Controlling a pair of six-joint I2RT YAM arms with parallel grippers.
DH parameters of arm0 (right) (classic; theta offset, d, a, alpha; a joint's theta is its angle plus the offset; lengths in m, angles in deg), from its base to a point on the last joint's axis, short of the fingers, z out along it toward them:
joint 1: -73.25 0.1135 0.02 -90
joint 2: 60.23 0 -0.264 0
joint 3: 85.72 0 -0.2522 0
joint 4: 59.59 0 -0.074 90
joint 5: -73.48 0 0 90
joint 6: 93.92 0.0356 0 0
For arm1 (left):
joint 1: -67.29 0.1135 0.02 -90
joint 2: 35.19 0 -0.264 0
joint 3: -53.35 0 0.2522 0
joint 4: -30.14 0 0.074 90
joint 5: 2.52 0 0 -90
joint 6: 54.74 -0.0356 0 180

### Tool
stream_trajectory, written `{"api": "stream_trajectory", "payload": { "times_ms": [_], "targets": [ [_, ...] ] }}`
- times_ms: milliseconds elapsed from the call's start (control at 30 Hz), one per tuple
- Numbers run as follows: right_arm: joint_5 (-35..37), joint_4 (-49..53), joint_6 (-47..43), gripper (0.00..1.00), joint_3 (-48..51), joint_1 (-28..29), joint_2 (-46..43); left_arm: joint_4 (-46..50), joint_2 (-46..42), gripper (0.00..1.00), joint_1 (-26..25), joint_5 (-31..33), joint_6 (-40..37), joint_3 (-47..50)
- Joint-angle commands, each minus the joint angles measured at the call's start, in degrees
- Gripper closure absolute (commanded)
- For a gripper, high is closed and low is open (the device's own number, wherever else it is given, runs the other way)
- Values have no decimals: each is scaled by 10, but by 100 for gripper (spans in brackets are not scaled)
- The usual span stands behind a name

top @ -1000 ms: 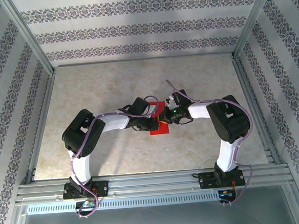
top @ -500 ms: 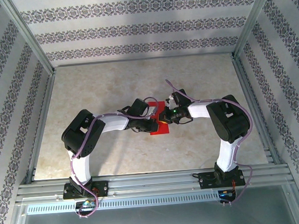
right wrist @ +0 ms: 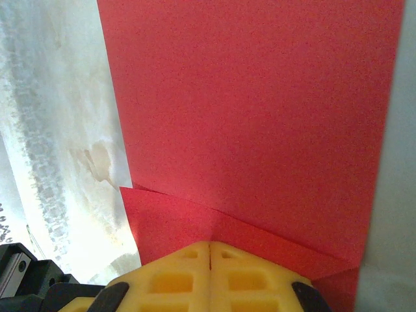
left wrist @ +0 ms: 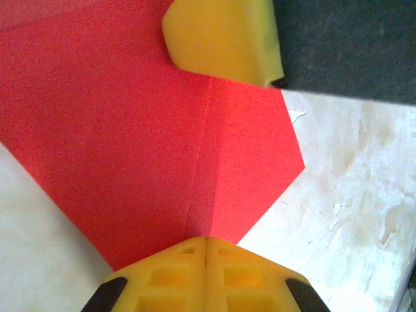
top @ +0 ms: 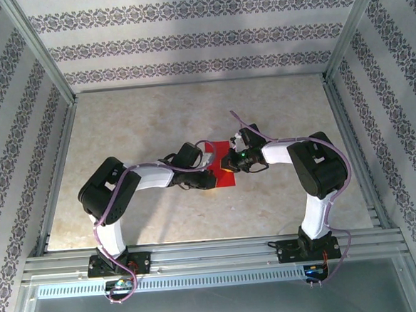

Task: Fold a paper plane with a square sheet of paper (fold left side to right side)
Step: Fold the triangle a second time at the center of the table.

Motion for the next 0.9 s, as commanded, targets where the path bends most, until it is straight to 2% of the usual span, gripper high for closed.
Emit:
{"api": "stream_trajectory", "payload": {
  "times_ms": [0,467,733,867],
  "targets": [
    [55,66,-15,100,13,-12,30,53,-6,100,7,-11,-7,31],
    [48,69,-16,100,6,-9,25,38,-32,100,7,-1,4,68],
    [21,67,-10,100,-23,-6,-3,33,-96,100,28,-1,14,62],
    [7,67,-4,85,-43,-6,-43,30,-133,92,51,11,19,62]
  ]
}}
